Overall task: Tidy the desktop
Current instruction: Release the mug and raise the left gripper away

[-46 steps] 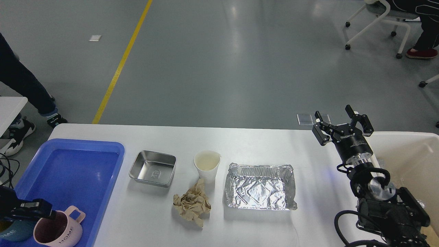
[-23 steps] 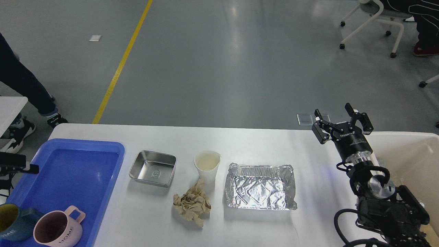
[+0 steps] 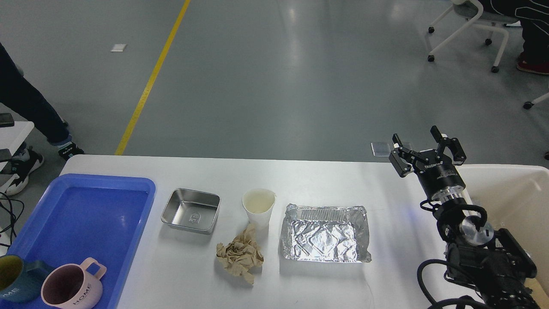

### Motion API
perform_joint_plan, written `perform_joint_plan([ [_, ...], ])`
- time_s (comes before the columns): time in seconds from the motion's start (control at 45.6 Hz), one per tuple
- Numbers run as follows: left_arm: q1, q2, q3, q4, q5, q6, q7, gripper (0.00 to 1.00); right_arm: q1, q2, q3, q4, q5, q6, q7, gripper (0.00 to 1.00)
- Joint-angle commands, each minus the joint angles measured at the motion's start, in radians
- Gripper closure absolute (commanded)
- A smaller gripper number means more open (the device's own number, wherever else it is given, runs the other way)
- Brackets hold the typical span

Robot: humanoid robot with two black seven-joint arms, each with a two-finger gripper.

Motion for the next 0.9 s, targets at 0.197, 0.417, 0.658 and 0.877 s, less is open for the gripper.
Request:
perform_joint_plan([
  [0.197, 0.006, 0.185, 0.024, -0.003, -0.022, -0.009, 0.019, 0.04, 0.000, 0.001, -0.001, 0.026, -0.002, -0.003, 0.000, 0.00],
  [0.417, 0.005, 0.233, 0.136, -0.001, 0.059, -0.009, 0.066, 0.04, 0.001, 0.000, -0.001, 0.031, -0.002, -0.003, 0.000, 0.00],
  [0.658, 0.003, 0.254, 0.133, 0.002, 0.082, -0.009, 0.088, 0.04, -0.002, 0.000, -0.001, 0.031, -0.002, -0.003, 0.000, 0.00],
  [0.877, 0.009, 0.155, 0.132, 0.008, 0.114, 0.067, 0.204, 0.03, -0.003, 0.001, -0.001, 0.031, -0.002, -0.003, 0.000, 0.00],
])
